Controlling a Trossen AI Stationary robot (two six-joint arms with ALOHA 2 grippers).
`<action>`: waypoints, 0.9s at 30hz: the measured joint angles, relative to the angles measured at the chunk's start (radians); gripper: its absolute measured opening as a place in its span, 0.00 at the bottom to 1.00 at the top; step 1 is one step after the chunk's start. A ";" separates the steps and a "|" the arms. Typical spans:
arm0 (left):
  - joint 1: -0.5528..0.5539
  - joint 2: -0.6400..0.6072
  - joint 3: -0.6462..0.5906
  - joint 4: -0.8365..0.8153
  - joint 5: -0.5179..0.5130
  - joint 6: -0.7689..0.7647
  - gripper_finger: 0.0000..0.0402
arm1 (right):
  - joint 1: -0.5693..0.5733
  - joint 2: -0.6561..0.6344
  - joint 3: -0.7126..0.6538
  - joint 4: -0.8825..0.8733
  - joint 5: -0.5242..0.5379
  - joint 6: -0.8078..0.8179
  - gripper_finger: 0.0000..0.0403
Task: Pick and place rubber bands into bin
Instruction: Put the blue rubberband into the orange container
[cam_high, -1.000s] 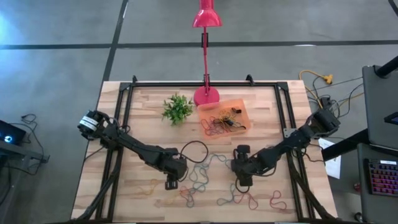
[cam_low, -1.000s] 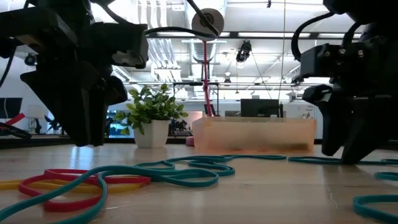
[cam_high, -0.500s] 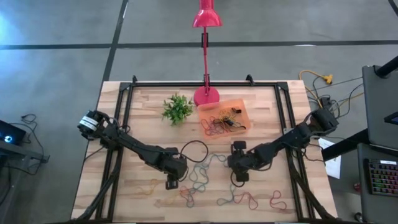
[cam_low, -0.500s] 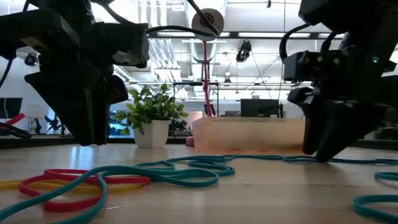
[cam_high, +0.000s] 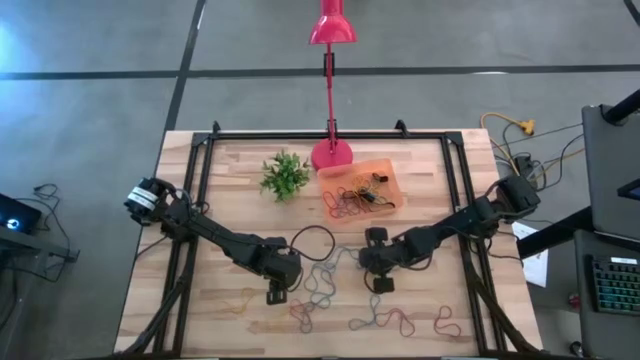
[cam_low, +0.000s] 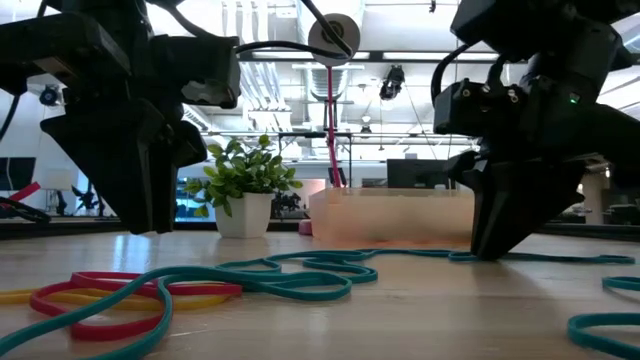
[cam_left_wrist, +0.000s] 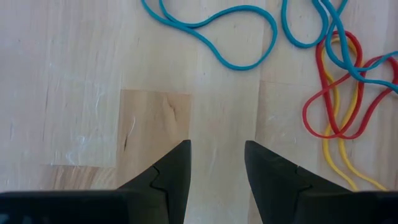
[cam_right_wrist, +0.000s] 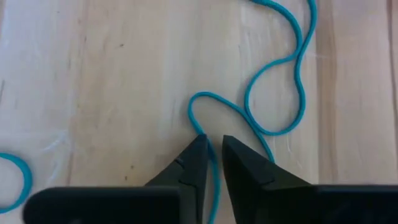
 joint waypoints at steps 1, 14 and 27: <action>0.000 0.000 0.000 0.000 0.000 0.000 0.33 | 0.000 0.000 0.000 0.000 -0.005 0.001 0.10; 0.000 0.000 0.000 0.018 0.000 -0.002 0.33 | 0.047 -0.013 0.071 0.044 -0.051 -0.124 0.02; 0.000 0.000 0.000 0.019 0.001 -0.002 0.33 | 0.101 -0.057 0.245 -0.163 0.121 -0.209 0.02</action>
